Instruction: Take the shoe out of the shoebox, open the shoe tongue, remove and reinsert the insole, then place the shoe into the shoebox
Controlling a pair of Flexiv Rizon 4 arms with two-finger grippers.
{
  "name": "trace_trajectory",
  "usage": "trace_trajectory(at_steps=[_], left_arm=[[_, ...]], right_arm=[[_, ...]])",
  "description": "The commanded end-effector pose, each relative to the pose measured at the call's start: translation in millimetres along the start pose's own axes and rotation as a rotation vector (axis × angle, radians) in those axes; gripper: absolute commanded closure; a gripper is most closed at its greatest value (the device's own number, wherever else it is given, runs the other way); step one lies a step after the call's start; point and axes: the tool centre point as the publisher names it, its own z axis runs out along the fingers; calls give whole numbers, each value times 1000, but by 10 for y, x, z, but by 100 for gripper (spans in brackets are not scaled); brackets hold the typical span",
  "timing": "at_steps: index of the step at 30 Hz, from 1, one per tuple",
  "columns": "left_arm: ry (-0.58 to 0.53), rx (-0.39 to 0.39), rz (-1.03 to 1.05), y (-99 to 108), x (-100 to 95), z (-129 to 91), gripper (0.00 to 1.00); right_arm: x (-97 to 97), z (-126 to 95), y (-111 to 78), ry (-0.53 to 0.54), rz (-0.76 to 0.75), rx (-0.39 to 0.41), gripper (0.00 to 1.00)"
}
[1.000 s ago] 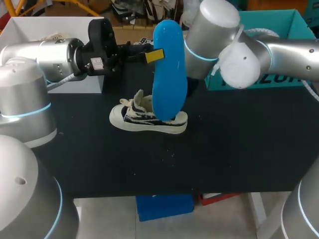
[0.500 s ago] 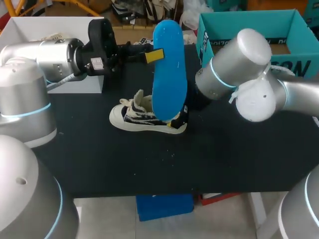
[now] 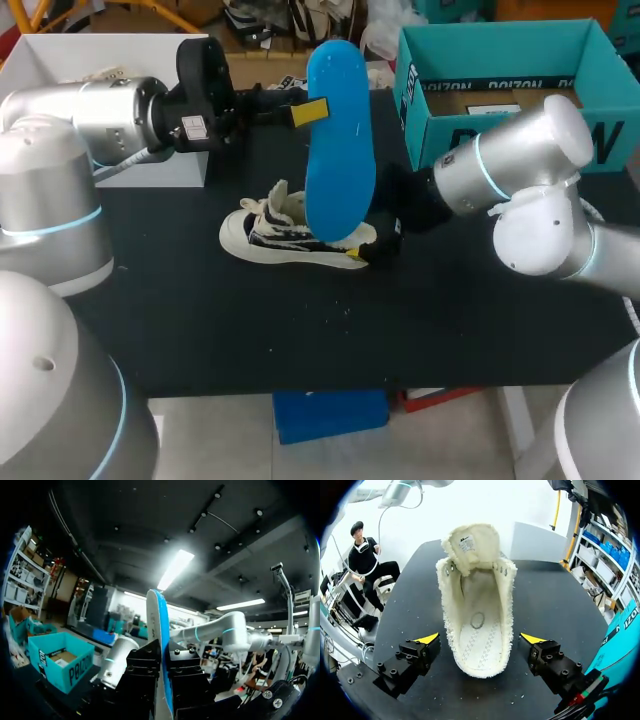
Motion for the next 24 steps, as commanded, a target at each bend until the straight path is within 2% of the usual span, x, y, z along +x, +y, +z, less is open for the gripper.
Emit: trace_trajectory(at_steps=[1, 17, 19, 24], left_arm=[[-5, 2, 2, 13, 2, 18, 100], [-5, 2, 2, 13, 2, 18, 100], [-5, 2, 2, 13, 2, 18, 100], [-5, 2, 2, 13, 2, 18, 100]], right_arm=[[-5, 81, -69, -5, 5, -181, 0], [38, 99, -192, -11, 34, -203, 0], [33, 78, -203, -5, 32, -180, 0], [-40, -93, -184, -1, 12, -29, 0]])
